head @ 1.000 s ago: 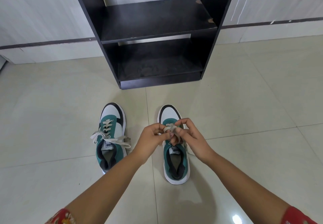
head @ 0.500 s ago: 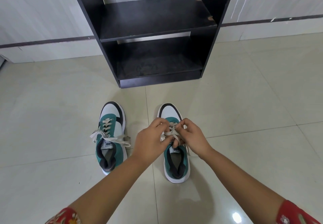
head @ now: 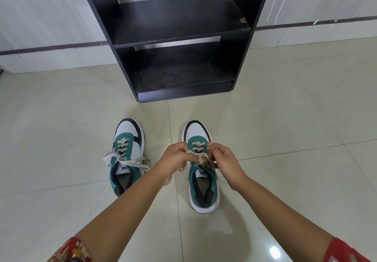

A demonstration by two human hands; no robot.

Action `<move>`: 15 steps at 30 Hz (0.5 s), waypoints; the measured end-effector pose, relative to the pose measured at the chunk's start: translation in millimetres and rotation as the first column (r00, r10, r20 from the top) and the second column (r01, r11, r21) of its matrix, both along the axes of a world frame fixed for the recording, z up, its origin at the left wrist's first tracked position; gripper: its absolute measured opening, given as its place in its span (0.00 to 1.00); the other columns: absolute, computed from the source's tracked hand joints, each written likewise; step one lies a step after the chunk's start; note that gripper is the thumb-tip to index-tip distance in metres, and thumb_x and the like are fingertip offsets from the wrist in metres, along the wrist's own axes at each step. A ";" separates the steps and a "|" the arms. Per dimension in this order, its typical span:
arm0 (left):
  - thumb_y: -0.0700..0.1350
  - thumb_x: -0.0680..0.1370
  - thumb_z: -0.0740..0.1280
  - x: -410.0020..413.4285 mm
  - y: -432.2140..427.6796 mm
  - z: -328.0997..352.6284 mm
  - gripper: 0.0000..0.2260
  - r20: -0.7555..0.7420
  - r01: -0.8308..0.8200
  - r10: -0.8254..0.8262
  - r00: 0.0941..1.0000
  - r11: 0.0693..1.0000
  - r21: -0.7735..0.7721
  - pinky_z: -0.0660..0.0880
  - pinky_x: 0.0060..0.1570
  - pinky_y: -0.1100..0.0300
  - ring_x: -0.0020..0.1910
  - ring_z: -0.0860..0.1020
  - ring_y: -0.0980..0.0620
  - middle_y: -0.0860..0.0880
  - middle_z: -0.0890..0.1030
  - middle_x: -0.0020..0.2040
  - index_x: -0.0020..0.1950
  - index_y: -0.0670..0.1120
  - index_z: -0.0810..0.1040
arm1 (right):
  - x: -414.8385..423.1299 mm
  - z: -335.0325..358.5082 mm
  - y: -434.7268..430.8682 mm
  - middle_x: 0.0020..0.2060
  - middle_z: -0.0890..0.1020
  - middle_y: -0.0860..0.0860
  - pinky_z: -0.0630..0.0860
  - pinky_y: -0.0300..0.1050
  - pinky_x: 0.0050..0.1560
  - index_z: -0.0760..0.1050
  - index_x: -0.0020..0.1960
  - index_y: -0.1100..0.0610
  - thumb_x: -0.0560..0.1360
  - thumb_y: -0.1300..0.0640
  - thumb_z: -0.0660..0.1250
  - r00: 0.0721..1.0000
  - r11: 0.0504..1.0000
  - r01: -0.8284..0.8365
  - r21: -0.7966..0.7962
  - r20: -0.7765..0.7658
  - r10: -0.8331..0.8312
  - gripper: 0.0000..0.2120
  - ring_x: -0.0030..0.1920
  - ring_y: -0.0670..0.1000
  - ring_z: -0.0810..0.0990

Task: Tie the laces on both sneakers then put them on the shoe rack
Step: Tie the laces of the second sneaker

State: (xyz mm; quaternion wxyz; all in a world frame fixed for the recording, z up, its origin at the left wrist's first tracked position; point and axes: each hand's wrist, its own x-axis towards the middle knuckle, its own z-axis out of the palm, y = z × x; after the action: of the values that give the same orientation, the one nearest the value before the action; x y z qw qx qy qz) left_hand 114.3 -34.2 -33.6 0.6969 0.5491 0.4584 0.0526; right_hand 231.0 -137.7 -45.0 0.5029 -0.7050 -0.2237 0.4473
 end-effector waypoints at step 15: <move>0.39 0.71 0.72 -8.4 -2.7 0.5 0.10 -0.030 -0.004 0.001 1.000 0.997 -0.075 0.69 0.35 0.61 0.28 0.72 0.55 0.48 0.80 0.38 0.35 0.46 0.72 | -12.8 14.6 -13.9 0.26 0.77 0.48 0.70 0.35 0.30 0.80 0.35 0.56 0.71 0.60 0.71 0.973 0.978 0.165 -0.127 -0.144 -0.183 0.06 0.28 0.46 0.72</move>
State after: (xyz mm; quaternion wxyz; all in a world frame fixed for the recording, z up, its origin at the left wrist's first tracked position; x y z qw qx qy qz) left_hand 105.9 -36.8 -33.1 0.7100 0.5225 0.4712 0.0278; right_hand 218.1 -151.6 -30.4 0.5148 -0.7128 -0.0954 0.4668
